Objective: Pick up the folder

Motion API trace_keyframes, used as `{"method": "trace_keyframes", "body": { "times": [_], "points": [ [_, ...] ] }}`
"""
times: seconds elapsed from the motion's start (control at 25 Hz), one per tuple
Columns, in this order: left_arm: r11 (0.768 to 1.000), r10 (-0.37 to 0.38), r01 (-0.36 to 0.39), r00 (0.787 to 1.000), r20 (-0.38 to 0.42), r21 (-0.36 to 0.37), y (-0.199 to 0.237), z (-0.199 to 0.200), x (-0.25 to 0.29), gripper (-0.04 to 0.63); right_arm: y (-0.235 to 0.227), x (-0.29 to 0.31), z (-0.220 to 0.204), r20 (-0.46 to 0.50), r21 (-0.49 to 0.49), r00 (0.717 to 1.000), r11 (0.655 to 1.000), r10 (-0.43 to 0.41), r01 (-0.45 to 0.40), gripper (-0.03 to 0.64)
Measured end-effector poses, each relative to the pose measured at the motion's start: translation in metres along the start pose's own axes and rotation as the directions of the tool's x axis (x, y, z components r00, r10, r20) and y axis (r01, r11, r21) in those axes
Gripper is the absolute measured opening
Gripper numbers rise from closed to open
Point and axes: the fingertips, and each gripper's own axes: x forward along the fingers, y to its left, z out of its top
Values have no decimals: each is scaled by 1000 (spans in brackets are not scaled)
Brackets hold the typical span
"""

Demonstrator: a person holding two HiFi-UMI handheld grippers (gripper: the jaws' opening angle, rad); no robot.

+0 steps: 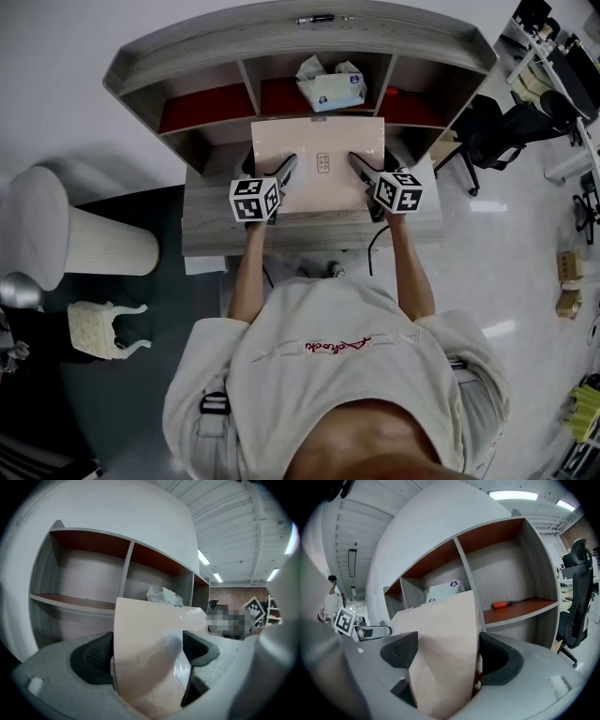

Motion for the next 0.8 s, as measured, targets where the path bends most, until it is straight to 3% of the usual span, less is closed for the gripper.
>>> {"method": "trace_keyframes", "body": {
  "times": [0.8],
  "points": [
    [1000, 16, -16, 1000, -26, -25, 5, -16, 2, 469, -2, 5, -15, -25, 6, 1000, 1000, 7, -7, 425]
  ]
}}
